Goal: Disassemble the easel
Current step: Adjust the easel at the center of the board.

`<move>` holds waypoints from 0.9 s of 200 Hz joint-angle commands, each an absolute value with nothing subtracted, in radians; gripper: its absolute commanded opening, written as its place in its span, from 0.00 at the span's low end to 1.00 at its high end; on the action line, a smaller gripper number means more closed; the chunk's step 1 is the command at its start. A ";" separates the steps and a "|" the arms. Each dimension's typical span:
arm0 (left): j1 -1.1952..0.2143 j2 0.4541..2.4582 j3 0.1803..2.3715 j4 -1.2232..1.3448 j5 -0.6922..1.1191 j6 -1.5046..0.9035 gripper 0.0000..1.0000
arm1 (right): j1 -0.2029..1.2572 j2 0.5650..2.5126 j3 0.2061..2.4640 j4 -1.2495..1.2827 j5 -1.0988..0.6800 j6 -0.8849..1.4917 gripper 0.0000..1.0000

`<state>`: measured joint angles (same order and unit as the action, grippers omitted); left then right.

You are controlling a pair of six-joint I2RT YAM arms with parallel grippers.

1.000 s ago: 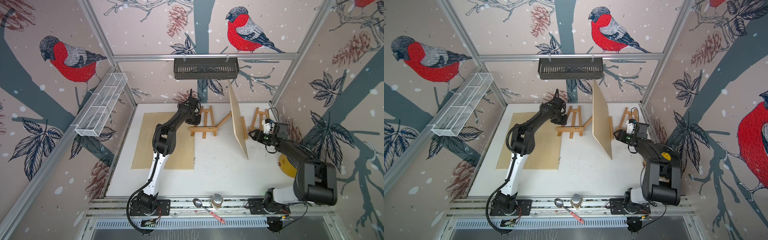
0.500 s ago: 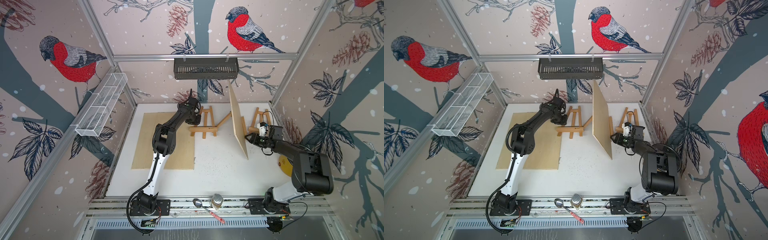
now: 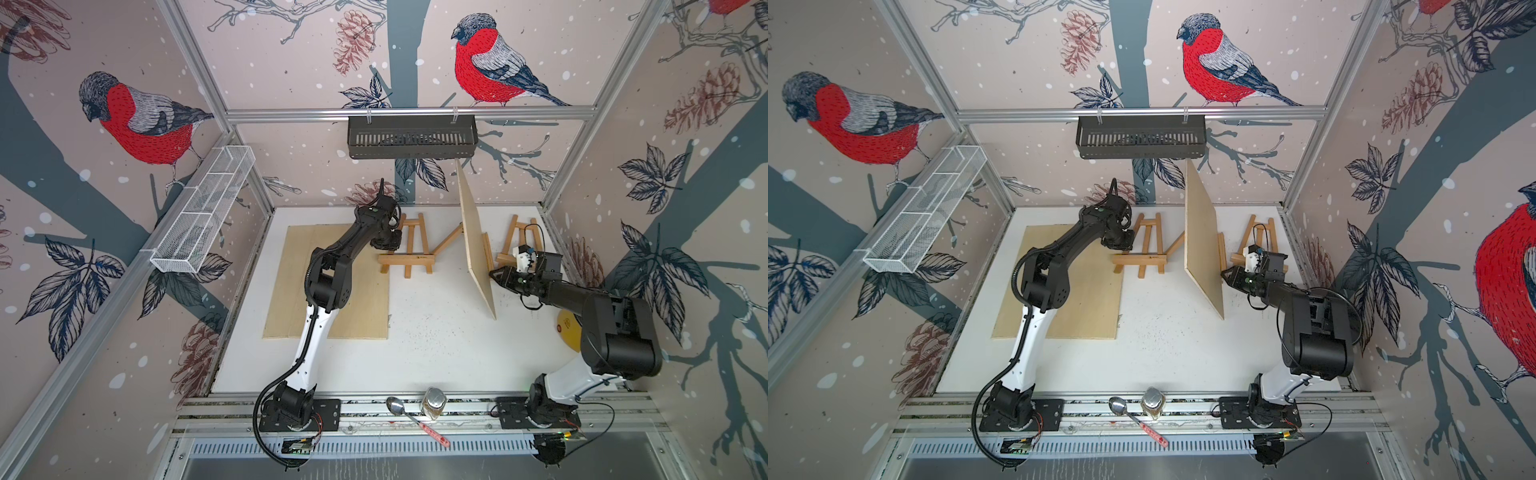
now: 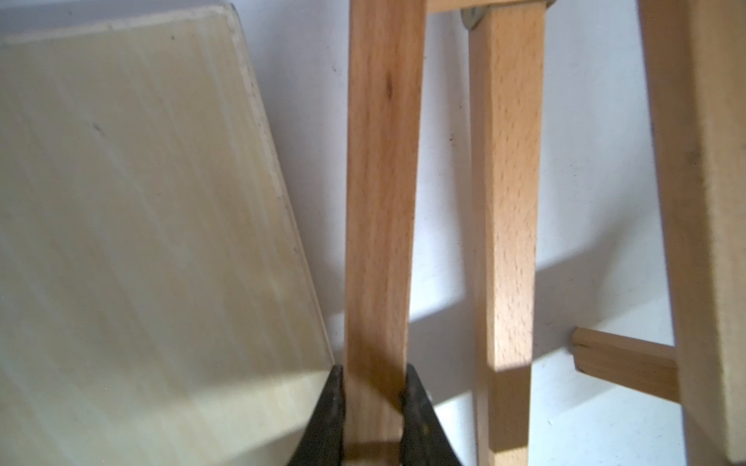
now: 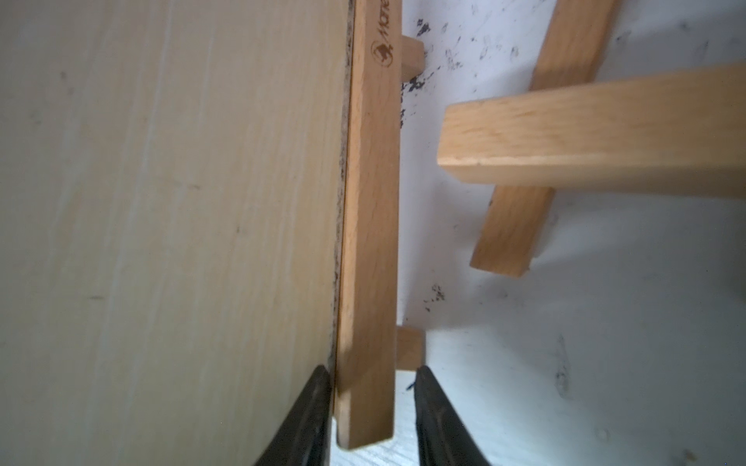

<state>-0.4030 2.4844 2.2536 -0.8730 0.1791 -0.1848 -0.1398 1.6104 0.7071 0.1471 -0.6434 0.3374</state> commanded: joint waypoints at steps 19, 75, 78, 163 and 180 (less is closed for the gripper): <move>-0.400 2.476 2.253 -0.868 0.188 -0.175 0.04 | -0.139 1.608 0.706 0.179 -0.650 0.344 0.25; -0.399 2.484 2.257 -0.869 0.189 -0.175 0.04 | -0.142 1.574 0.686 0.200 -0.613 0.368 0.14; -0.400 2.484 2.257 -0.868 0.189 -0.175 0.04 | -0.144 1.570 0.685 0.202 -0.609 0.370 0.14; -0.403 2.485 2.257 -0.854 0.202 -0.185 0.04 | -0.231 1.477 0.649 0.180 -0.534 0.394 0.12; -0.409 2.489 2.258 -0.837 0.209 -0.195 0.04 | -0.239 1.483 0.647 0.177 -0.537 0.391 0.12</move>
<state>-0.4030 2.4847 2.2536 -0.8719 0.1822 -0.1852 -0.2260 1.4860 0.6498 0.1497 -0.5549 0.3637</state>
